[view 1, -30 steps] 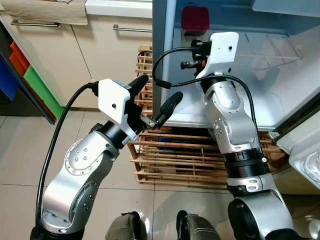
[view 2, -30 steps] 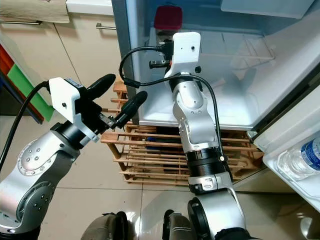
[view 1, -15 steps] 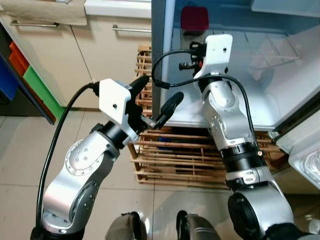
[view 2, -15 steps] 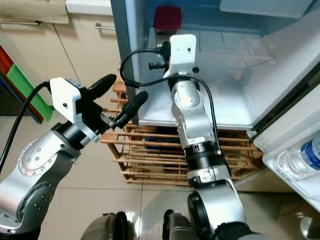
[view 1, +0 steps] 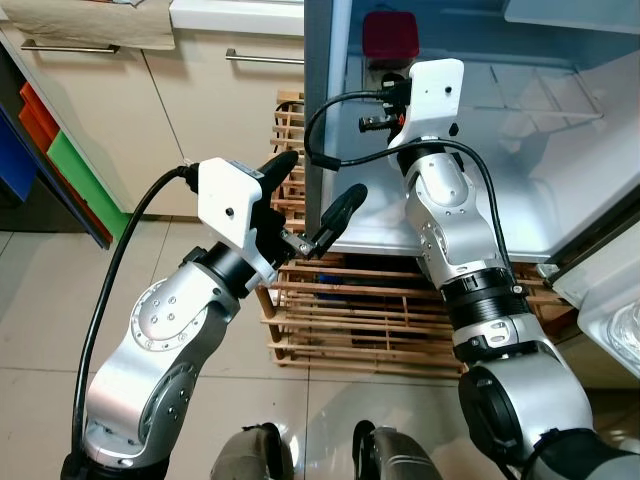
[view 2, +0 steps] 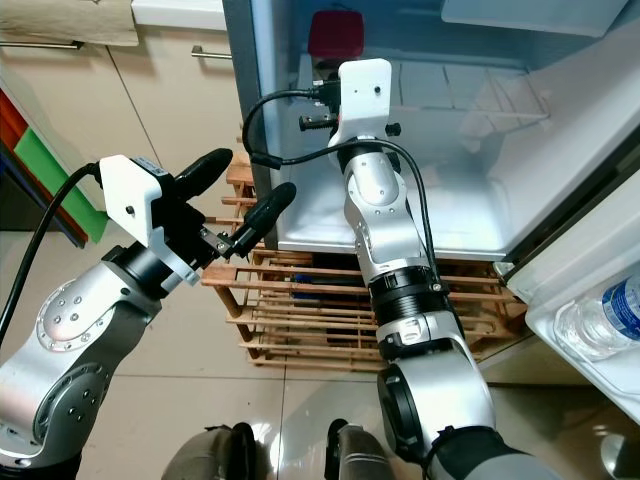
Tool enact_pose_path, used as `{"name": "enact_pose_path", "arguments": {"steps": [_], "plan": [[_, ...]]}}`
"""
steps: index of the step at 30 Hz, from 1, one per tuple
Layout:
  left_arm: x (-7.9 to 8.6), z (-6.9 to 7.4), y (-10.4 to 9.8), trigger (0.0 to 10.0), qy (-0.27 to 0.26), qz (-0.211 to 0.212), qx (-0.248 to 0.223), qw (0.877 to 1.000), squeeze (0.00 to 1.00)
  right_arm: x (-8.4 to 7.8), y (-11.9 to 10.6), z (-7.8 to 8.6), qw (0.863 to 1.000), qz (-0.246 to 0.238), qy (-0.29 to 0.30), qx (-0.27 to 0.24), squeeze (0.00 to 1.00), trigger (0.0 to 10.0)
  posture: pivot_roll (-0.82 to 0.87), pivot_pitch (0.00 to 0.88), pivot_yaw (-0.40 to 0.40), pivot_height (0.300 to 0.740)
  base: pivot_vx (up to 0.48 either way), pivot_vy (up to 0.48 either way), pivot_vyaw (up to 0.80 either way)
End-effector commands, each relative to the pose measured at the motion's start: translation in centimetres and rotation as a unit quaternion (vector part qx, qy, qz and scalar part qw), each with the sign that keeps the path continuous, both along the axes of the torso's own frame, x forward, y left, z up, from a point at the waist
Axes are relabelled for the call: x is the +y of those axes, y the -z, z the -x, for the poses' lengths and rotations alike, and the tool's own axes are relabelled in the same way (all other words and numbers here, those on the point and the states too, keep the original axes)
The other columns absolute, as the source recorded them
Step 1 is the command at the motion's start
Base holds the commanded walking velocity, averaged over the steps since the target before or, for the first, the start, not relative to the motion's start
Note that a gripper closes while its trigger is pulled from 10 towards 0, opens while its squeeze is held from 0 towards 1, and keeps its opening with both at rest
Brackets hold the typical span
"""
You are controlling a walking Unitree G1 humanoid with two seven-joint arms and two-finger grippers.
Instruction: Restocking fridge
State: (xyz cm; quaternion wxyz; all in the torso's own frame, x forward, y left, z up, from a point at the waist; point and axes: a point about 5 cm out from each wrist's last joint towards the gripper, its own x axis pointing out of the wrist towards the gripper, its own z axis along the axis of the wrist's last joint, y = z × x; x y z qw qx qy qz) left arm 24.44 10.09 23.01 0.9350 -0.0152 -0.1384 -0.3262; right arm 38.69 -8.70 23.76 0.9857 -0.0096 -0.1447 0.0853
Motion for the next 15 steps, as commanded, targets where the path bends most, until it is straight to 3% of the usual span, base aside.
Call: {"name": "enact_pose_path", "arguments": {"steps": [1,15], "plan": [[-0.12,0.49,-0.35,10.0,0.002,0.0,-0.009,1.0,0.0,-0.14,-0.59,-0.22,1.0,-0.001,0.003,-0.012,0.0,10.0,0.02,0.191,-0.025,0.74,0.0,0.0,0.0],[-0.02,0.43,-0.25,10.0,0.004,-0.001,-0.006,1.0,0.0,0.05,-0.11,-0.94,1.0,0.006,0.009,-0.009,0.0,10.0,0.02,0.193,-0.022,0.74,0.0,0.0,0.0]]}}
